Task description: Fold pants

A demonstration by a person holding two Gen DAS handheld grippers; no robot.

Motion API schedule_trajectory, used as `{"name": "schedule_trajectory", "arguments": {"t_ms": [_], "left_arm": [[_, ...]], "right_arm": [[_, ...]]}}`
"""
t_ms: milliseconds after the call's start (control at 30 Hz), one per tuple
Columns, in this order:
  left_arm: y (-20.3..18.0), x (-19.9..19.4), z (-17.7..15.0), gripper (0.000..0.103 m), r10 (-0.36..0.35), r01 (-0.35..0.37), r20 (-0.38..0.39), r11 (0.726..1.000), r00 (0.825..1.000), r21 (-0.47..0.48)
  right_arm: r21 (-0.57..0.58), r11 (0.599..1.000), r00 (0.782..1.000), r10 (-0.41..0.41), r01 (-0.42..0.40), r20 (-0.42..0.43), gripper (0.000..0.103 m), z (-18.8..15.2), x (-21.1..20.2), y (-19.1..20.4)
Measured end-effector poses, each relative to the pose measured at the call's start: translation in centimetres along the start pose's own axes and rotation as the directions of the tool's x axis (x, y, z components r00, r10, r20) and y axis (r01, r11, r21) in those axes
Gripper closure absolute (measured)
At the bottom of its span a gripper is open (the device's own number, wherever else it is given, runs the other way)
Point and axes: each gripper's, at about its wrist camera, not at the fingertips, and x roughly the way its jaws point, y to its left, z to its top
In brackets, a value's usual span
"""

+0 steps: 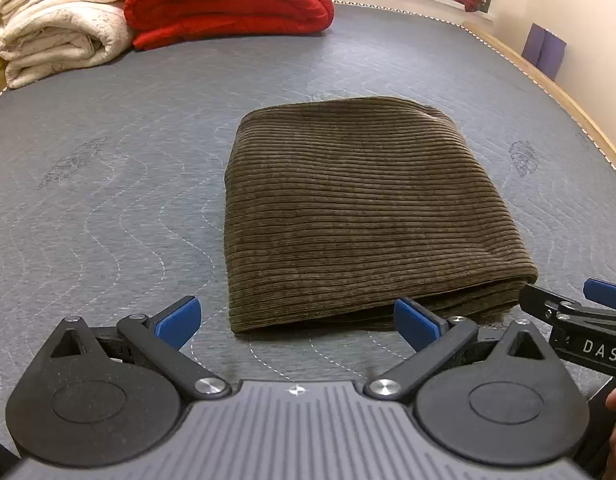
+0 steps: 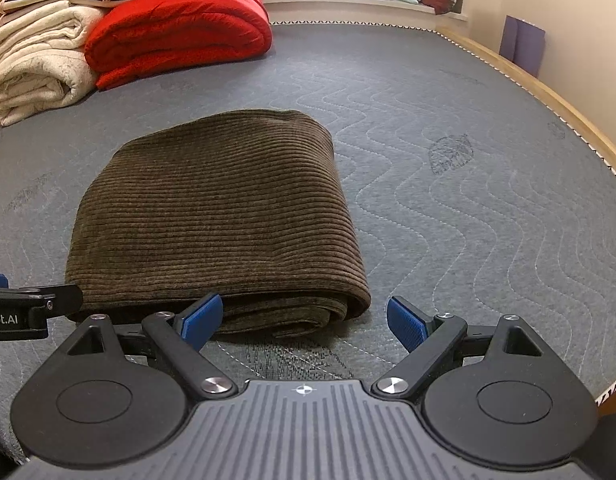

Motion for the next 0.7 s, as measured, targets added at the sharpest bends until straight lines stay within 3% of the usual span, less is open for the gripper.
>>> {"name": "schedule_trajectory", "arguments": {"t_ms": [700], "left_arm": [[-0.48, 0.34, 0.09, 0.0, -0.015, 0.015, -0.006, 1.0, 1.0, 0.015]], "right_arm": [[-0.009, 1.0, 1.0, -0.008, 0.008, -0.01, 0.013, 0.03, 0.33, 0.17]]}}
